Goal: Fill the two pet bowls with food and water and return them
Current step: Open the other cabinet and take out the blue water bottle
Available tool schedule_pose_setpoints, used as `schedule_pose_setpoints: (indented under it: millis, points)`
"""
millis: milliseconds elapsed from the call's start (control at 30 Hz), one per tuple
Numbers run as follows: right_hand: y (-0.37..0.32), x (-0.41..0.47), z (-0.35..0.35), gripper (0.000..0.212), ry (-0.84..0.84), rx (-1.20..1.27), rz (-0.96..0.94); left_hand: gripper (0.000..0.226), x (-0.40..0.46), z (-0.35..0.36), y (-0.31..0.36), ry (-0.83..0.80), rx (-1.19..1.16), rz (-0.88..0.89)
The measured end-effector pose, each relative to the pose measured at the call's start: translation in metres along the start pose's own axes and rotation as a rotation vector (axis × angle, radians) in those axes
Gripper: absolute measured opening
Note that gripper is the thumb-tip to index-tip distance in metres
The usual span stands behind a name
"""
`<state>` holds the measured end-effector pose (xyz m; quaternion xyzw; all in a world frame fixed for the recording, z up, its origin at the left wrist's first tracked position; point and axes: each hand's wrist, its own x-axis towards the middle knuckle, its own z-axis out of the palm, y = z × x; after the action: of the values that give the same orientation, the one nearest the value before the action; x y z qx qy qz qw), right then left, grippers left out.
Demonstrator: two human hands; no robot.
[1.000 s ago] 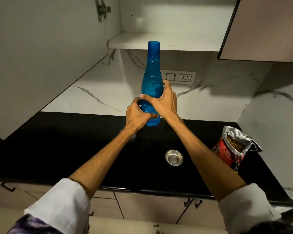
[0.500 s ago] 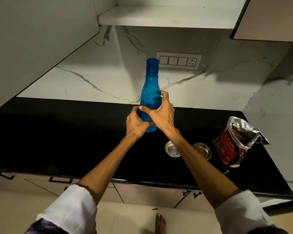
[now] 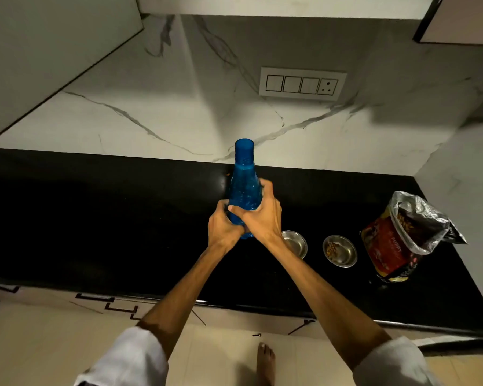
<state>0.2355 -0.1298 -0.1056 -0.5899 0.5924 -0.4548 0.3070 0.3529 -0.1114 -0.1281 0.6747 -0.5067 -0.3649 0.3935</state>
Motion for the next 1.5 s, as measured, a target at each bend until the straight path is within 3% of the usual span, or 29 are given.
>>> schedule_pose_setpoints:
  millis: [633, 967, 1200, 1400, 1500]
  points:
    - [0.074, -0.008, 0.028, 0.091, -0.093, -0.064, 0.163, 0.06, 0.02, 0.037, -0.062, -0.072, 0.052, -0.134]
    - [0.049, -0.015, 0.022, 0.065, -0.079, 0.0, 0.258, 0.055, 0.021, 0.056, -0.068, -0.006, -0.067, -0.314]
    - [0.084, -0.01, 0.028, 0.08, -0.125, -0.003, 0.26, 0.063, 0.022, 0.057, -0.068, -0.026, 0.083, -0.268]
    - [0.092, -0.007, 0.036, 0.078, -0.058, -0.049, 0.271, 0.063, 0.024, 0.068, -0.066, 0.076, 0.081, -0.358]
    - [0.098, -0.007, 0.033, 0.086, -0.133, -0.045, 0.261, 0.057, 0.026, 0.065, -0.074, 0.004, -0.027, -0.325]
